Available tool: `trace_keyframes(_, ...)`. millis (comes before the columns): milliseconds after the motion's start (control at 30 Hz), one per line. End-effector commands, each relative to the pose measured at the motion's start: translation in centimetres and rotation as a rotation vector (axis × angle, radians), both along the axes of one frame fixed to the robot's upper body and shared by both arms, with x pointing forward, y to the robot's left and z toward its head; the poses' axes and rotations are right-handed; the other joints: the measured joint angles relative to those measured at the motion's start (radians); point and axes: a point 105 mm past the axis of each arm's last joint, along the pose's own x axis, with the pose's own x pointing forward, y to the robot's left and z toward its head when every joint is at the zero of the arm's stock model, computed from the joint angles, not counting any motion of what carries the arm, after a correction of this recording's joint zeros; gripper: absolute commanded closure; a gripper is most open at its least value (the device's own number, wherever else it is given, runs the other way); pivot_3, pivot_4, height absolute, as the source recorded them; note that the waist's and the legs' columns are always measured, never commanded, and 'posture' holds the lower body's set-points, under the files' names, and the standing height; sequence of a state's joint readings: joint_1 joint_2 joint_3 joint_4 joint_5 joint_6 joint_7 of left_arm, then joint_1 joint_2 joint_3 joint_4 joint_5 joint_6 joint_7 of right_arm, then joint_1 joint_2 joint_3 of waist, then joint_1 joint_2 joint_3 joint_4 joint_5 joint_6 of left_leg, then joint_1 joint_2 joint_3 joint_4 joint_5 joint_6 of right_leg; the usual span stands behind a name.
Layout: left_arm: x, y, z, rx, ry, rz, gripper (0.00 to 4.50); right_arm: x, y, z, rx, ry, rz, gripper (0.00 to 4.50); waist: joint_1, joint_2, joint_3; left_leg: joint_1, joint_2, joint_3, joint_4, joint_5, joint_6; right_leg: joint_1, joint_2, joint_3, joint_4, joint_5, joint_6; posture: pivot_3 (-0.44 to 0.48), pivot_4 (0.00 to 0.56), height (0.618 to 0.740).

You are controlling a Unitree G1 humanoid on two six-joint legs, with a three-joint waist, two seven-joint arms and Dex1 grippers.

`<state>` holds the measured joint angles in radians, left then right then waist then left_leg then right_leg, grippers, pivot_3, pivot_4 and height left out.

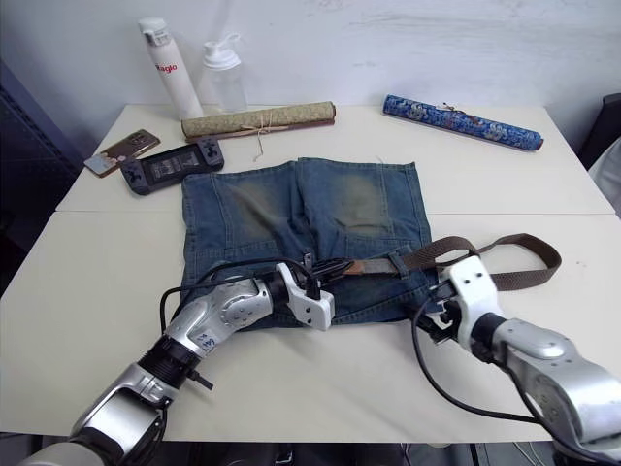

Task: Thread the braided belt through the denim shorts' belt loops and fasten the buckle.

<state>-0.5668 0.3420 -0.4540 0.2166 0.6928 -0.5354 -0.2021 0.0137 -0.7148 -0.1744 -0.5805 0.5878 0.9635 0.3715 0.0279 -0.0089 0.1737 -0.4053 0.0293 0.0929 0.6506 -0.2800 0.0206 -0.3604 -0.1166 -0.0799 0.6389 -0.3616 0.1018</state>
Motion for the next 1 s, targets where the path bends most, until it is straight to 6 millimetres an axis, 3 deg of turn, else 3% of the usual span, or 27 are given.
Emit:
trace_keyframes(33,-0.6,-1.6,1.0,-0.020,-0.029,-0.056,4.50,0.5,-0.2,-0.7,-0.011,0.016,-0.044,0.40,0.001,0.000,0.000,0.000,0.000,0.000,0.000,0.001,-0.002,0.000,0.000,0.000,0.000,0.000,0.000,0.000,0.150,0.717)
trace_keyframes(133,-1.1,-3.0,1.4,-0.020,-0.046,-0.097,4.50,0.9,-0.3,-1.2,0.009,0.040,-0.079,0.40,0.001,0.000,0.000,0.000,0.000,0.000,0.001,0.001,-0.002,0.000,0.000,0.000,0.000,0.000,0.000,0.000,0.150,0.717)
trace_keyframes(200,-1.8,-4.4,1.6,-0.009,-0.056,-0.153,4.50,0.9,-0.1,-1.5,0.020,0.050,-0.084,0.90,0.002,0.000,0.000,0.000,0.000,0.000,0.002,0.001,-0.002,0.001,0.000,0.000,0.000,0.000,0.001,0.000,0.150,0.717)
trace_keyframes(300,-2.0,-5.8,1.1,0.036,-0.046,-0.181,4.50,1.0,0.2,-1.7,0.033,0.056,-0.086,2.10,0.001,0.000,0.000,0.000,-0.001,0.000,0.002,0.001,-0.002,0.001,0.000,0.000,0.000,0.000,0.001,0.000,0.150,0.717)
trace_keyframes(467,-0.8,-6.8,-0.1,0.113,-0.006,-0.142,4.50,1.0,0.3,-1.6,0.043,0.052,-0.093,4.46,-0.002,0.000,0.000,0.000,0.000,0.001,0.001,0.000,0.000,0.000,0.001,-0.001,0.000,0.000,0.001,0.000,0.150,0.717)
trace_keyframes(667,0.3,-6.1,0.7,0.114,0.008,-0.082,4.50,0.9,-0.1,-1.5,0.044,0.051,-0.108,4.49,-0.002,0.000,0.000,0.000,0.000,0.001,0.001,-0.001,0.001,0.000,0.000,-0.001,0.000,0.000,0.001,0.000,0.150,0.717)
trace_keyframes(833,-0.1,-3.1,3.2,0.081,0.000,-0.060,4.50,1.8,-1.4,-1.2,0.035,0.031,-0.183,4.49,-0.007,0.000,0.000,0.000,0.000,0.000,0.001,0.000,0.000,0.000,0.000,0.000,0.000,0.000,0.001,0.000,0.150,0.717)
trace_keyframes(1000,-0.8,-0.1,3.2,0.097,0.003,-0.026,4.50,2.4,-2.7,-0.2,0.017,-0.007,-0.225,4.49,-0.003,0.000,0.000,0.000,0.000,0.000,0.002,0.001,-0.002,0.001,0.000,0.000,0.000,0.000,0.001,0.000,0.150,0.717)
